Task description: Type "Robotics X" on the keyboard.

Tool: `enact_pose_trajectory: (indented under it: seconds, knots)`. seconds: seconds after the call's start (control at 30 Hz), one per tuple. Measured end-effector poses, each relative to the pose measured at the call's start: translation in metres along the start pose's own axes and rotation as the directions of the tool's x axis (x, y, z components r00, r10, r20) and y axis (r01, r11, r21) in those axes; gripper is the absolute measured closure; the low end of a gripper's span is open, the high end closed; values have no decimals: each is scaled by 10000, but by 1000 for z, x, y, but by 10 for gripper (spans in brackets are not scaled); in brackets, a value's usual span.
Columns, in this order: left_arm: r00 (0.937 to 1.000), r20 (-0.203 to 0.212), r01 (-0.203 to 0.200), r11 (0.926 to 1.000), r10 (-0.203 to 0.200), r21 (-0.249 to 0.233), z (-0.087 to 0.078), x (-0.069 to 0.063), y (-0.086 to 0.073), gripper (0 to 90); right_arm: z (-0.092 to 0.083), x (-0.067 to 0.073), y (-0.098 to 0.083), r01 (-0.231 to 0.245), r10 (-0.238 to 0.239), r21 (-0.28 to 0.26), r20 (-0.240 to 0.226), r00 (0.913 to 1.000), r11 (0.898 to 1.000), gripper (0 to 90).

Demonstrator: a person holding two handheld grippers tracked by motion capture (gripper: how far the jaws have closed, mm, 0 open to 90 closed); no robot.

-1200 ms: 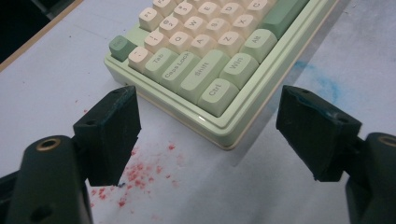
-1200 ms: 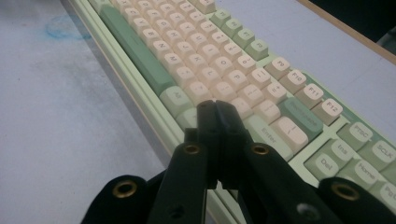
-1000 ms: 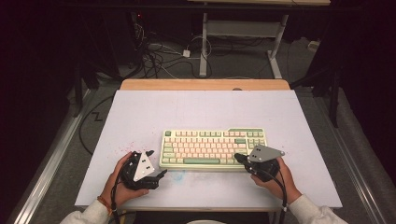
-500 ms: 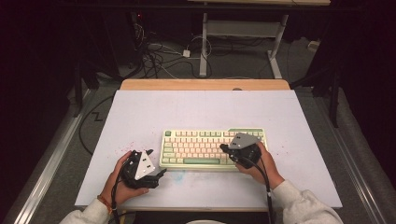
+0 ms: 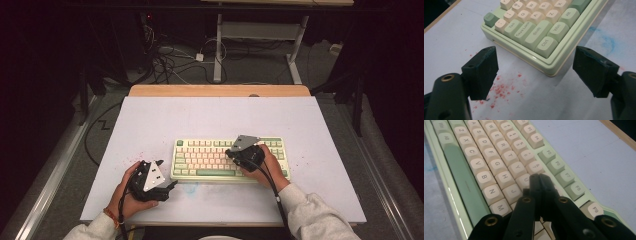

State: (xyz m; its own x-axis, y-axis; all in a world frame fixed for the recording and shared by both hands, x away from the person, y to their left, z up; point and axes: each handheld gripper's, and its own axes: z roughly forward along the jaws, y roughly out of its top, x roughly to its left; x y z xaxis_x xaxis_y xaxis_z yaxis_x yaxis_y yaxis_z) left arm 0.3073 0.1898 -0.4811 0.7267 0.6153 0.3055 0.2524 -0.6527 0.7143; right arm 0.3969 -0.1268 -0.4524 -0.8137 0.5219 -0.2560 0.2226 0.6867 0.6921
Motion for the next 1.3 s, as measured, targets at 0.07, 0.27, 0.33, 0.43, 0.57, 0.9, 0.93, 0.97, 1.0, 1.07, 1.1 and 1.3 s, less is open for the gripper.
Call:
enact_pose_trajectory:
  seconds: [0.07, 0.27, 0.33, 0.43, 0.57, 0.9, 0.93, 0.97, 1.0, 1.07, 1.1, 1.3]
  knots:
    - [9999, 91, 68, 10000, -68, -69, -1, 0, 1, 197, 3, -1, 1, 12, -12, 63, -2, 10000, 10000, 900]
    - [9996, 211, 214, 9996, -210, -187, -2, -1, 2, 197, 6, -1, 1, -23, 23, 198, -28, 10000, 9998, 900]
    - [9995, 215, 234, 9996, -231, -158, -2, 0, 1, 197, 6, -1, 1, -66, 65, 202, 20, 10000, 9998, 900]
    - [9995, 196, 249, 9996, -246, -161, -3, 0, 2, 197, 8, 0, 0, 1, 0, 403, -9, 10000, 9992, 900]
    - [9995, 204, 226, 9997, -223, -127, -3, 0, 1, 197, 8, 1, 0, 102, -103, 403, 4, 9999, 9991, 900]
    - [9994, 245, 250, 9997, -249, -21, -1, 0, 0, 197, -1, -1, 2, -28, 29, -86, 83, 10000, 10000, 898]
    - [9994, 247, 238, 9997, -238, -6, -1, 0, 1, 197, -2, -1, 2, -76, 77, -134, 87, 9999, 9999, 895]
    - [9994, 263, 243, 9997, -243, -3, -1, 0, 1, 197, -3, -1, 2, -102, 104, -191, 98, 9999, 9998, 891]
    - [9994, 259, 243, 9997, -243, -3, -1, 0, 1, 198, -3, -1, 2, -147, 149, -214, 92, 9998, 9997, 886]
    - [9994, 266, 240, 9997, -241, 25, 0, 0, 1, 197, -5, -2, 2, -162, 165, -302, 113, 9998, 9994, 874]
    - [9993, 277, 244, 9997, -245, 41, 0, 0, 0, 198, -6, -2, 2, -163, 168, -344, 135, 9998, 9993, 869]
    - [9993, 274, 248, 9997, -250, 73, 0, 0, 0, 198, -11, -3, 2, -232, 246, -607, 231, 9994, 9979, 794]
